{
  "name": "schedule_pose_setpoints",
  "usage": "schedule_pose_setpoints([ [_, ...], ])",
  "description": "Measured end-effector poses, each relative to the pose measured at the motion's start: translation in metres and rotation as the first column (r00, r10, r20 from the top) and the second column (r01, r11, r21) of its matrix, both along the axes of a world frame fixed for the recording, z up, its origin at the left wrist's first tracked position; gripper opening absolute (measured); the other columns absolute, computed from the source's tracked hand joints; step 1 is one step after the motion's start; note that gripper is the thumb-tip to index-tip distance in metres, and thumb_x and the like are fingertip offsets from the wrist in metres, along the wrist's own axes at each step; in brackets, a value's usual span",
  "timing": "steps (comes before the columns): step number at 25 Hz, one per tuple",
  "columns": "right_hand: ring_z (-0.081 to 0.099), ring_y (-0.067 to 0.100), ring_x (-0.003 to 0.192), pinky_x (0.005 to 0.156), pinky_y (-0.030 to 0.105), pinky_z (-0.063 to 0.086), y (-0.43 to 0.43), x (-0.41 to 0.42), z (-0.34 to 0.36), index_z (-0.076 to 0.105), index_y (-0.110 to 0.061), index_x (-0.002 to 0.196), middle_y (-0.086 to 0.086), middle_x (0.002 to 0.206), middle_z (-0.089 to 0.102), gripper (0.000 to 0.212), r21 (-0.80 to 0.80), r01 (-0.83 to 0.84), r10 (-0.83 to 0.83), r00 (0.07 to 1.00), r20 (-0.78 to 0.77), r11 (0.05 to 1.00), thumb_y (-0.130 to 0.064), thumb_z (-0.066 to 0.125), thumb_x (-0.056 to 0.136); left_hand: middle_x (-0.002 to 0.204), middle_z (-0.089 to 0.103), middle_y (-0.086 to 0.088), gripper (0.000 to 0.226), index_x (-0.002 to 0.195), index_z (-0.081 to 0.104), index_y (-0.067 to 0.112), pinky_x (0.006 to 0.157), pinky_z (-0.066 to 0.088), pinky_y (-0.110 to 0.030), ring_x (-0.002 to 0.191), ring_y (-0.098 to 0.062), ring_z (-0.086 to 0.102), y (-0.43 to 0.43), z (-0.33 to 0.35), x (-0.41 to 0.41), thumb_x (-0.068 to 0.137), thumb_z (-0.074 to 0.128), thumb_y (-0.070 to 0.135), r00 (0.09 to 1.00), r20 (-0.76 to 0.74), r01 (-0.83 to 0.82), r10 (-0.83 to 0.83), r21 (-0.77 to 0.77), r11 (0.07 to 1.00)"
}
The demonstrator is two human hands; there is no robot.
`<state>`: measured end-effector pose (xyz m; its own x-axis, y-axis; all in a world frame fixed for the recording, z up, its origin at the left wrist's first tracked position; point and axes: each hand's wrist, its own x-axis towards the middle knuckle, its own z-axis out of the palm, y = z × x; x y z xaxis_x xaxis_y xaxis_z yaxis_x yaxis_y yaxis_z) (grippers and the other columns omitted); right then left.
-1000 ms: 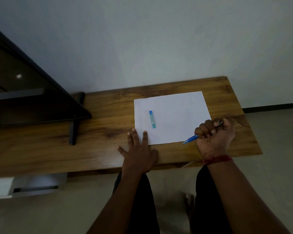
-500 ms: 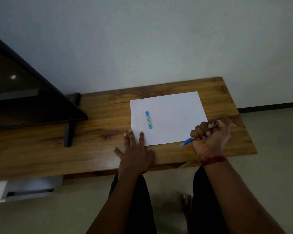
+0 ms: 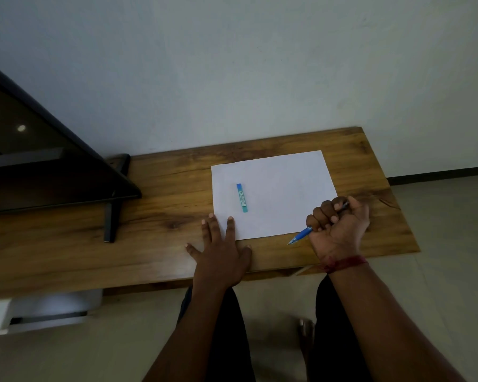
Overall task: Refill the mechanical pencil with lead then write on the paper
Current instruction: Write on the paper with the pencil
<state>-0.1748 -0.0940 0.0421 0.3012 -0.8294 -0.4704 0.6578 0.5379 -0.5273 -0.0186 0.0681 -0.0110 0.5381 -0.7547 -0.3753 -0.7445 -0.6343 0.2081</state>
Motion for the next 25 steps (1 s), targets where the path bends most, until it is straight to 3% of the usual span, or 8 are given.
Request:
schedule_pose_setpoints([
  [25,0.026,0.007,0.033,0.041,0.015,0.023,-0.0051,-0.0004,-0.0035,0.044,-0.018,0.051,-0.005,0.040,0.034,0.047,-0.051,-0.028,0.026,0.999,-0.046,0.998,-0.025,0.027,0.095,0.159,-0.022,-0.008,0.080,0.150,-0.011,0.031,0.105,-0.002,-0.074,0.145,-0.033,-0.022,0.0007,-0.0007,0.0014,0.089,0.025,0.068,1.000,0.007,0.005,-0.005,-0.009,1.000],
])
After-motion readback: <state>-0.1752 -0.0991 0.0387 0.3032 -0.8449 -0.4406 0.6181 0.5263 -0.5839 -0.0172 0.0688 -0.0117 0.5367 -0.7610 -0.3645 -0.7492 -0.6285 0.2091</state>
